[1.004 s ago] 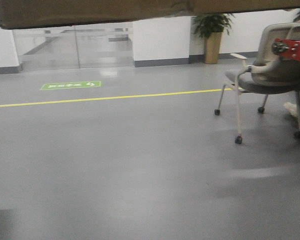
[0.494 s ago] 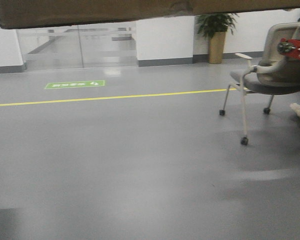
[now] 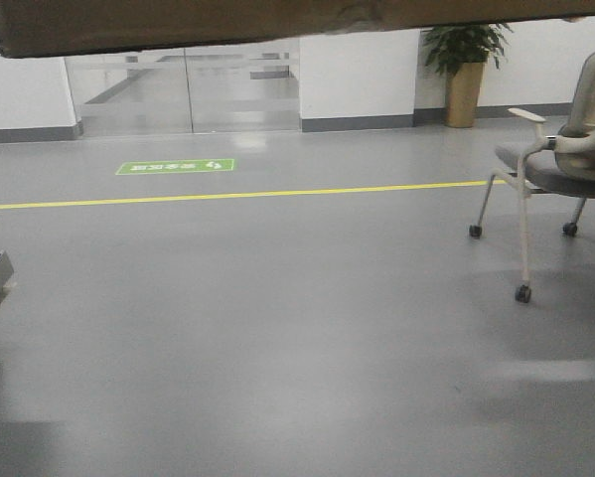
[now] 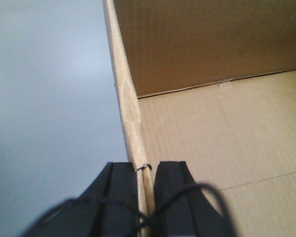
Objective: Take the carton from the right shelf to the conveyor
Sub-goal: 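Hold the carton with both grippers while the base turns away, then carry the carton with both grippers to the red conveyor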
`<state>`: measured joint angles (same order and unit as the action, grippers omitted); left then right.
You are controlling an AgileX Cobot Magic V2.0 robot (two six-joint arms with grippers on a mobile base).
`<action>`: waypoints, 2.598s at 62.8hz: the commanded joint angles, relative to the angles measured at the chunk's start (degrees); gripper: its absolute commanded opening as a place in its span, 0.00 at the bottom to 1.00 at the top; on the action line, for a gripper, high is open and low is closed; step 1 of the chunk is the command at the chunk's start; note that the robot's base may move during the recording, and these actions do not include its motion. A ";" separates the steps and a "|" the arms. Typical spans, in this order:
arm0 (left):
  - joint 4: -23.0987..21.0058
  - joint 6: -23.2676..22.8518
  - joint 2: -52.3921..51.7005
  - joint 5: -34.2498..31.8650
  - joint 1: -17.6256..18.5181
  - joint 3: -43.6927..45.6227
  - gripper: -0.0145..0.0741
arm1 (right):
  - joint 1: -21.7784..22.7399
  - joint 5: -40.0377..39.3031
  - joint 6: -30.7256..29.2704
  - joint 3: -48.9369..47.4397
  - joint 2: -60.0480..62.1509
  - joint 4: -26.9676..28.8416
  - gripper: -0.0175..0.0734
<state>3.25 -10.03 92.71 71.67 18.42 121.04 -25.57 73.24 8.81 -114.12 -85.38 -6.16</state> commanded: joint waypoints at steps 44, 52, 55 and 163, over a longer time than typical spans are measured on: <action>-1.38 0.34 -0.35 -1.70 0.65 0.15 0.14 | -0.29 -3.28 -0.74 -0.40 0.80 2.55 0.12; -1.38 0.34 -0.35 -1.70 0.65 0.15 0.14 | -0.29 -3.28 -0.74 -0.40 0.80 2.55 0.12; -1.38 0.34 -0.35 -1.70 0.65 0.15 0.14 | -0.29 -3.28 -0.74 -0.40 0.80 2.55 0.12; -1.17 0.34 -0.35 -13.17 0.65 0.15 0.14 | -0.29 -19.83 -0.74 -0.40 0.71 2.55 0.12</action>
<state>5.23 -10.03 92.71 61.22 18.42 121.04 -25.47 59.13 8.48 -114.12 -85.57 -8.05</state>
